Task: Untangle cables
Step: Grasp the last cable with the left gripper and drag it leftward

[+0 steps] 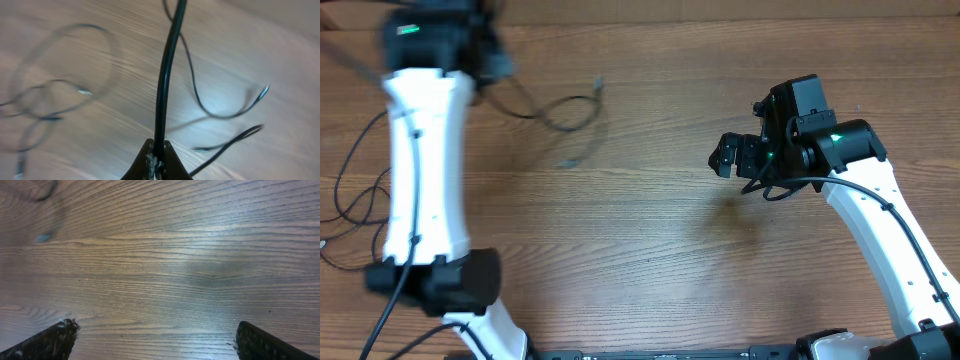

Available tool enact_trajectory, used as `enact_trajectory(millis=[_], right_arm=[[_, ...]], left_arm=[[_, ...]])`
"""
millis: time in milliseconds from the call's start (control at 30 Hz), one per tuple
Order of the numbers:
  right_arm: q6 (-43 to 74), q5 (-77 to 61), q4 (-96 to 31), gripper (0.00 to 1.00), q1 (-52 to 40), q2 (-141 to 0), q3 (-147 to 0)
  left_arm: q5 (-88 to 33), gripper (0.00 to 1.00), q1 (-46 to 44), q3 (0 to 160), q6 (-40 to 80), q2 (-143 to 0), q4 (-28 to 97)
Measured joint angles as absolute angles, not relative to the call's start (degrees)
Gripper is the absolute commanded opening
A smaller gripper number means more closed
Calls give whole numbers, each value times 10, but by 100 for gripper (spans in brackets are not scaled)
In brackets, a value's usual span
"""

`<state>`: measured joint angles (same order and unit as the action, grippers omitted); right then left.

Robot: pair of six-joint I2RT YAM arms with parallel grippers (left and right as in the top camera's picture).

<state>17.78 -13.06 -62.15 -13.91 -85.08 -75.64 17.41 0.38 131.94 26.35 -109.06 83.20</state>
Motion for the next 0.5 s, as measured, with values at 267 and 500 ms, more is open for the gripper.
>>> enact_trajectory(millis=[267,500], right_arm=[[178,-131,-622,100,-139,-851,-756],[178,-131,-622,100,-139,-851,-756]], left_arm=[[211,5,187,1319,235,-1072,800],[214,10,291,1319,223,-1072,789]])
